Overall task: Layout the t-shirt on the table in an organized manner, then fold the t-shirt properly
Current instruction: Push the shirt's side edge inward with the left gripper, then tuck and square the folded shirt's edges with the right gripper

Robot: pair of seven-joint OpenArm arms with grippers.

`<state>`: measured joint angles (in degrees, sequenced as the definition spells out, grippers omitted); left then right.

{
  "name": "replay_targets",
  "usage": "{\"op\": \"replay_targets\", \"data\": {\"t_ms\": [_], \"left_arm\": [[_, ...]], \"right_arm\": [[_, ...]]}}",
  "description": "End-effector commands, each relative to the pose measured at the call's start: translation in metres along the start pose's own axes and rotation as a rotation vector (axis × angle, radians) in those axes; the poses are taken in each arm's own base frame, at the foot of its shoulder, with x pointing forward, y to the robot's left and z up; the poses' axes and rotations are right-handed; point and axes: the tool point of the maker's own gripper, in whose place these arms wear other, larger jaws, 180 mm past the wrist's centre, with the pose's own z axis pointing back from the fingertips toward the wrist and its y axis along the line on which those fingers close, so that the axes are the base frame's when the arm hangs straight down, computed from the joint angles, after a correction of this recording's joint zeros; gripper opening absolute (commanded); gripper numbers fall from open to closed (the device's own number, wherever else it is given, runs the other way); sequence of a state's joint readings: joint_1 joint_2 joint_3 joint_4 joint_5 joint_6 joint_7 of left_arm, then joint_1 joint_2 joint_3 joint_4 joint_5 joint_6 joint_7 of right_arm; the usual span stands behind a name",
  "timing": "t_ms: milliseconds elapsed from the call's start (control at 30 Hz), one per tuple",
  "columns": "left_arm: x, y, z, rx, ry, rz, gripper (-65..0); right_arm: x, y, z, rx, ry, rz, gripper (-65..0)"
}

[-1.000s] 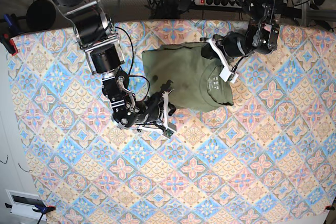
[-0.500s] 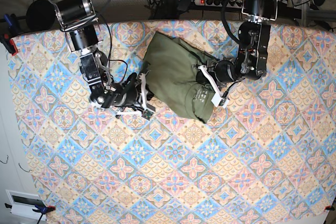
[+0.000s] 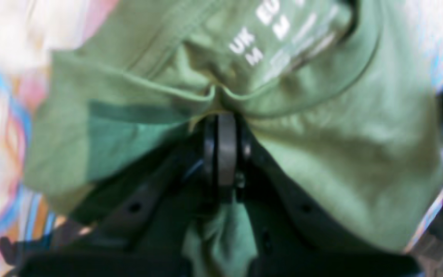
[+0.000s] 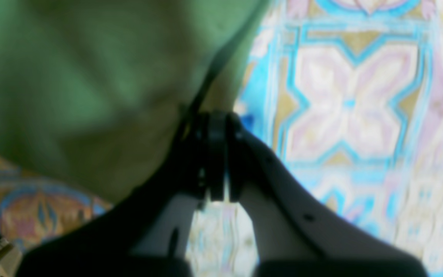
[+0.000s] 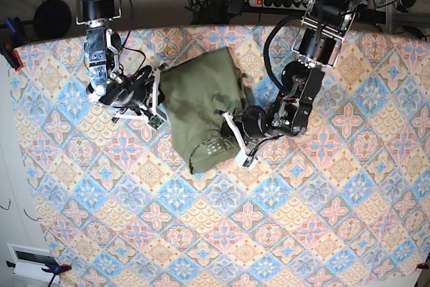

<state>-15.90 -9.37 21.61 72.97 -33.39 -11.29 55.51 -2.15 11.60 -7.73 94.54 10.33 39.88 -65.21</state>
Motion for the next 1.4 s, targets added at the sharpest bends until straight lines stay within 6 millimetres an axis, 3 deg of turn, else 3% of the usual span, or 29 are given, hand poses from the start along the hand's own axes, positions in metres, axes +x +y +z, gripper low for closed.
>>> {"op": "replay_targets", "data": {"t_ms": [0, 167, 267, 400, 433, 533, 633, 800, 1000, 1200, 1367], "left_arm": [[0.03, -0.004, 0.006, -0.011, -0.078, -0.017, -65.0], [0.05, -0.007, 0.008, -0.017, -0.129, -0.025, -65.0], [0.058, 0.007, 0.017, -0.001, -0.168, 0.031, -65.0], [0.065, 0.037, 0.044, 0.024, -0.269, 0.158, -65.0], [0.063, 0.048, 0.056, 0.042, -0.291, 0.185, -65.0], [0.044, 0.08, 0.085, 0.09, -0.313, 0.279, -65.0], [0.024, 0.098, 0.107, 0.125, -0.334, 0.358, -65.0], [-0.015, 0.111, 0.134, 0.188, -0.322, 0.413, -65.0], [-0.044, 0.108, 0.145, 0.226, -0.307, 0.398, -65.0], [-0.054, 0.101, 0.153, 0.238, -0.315, 0.388, -65.0], [-0.057, 0.123, 0.173, 0.299, -0.37, 0.454, -65.0]], "right_arm": [[0.01, -0.015, 0.013, -0.046, -0.04, 0.004, -64.3], [0.012, -0.03, 0.04, -0.132, -0.085, -0.016, -64.3], [0.016, -0.034, 0.06, -0.183, -0.127, -0.012, -64.3], [0.007, -0.013, 0.059, -0.148, -0.122, -0.015, -64.4], [0.018, 0.0, 0.056, -0.11, -0.159, -0.02, -64.4], [0.055, 0.031, 0.053, -0.006, -0.288, -0.064, -64.4], [0.086, 0.051, 0.052, 0.058, -0.374, -0.091, -65.0], [0.137, 0.093, 0.045, 0.175, -0.455, -0.038, -65.0], [0.168, 0.13, 0.022, 0.306, -0.445, -0.004, -65.0], [0.18, 0.141, -0.003, 0.373, -0.384, 0.039, -65.0], [0.193, 0.15, -0.018, 0.426, -0.408, 0.041, -65.0]]}}
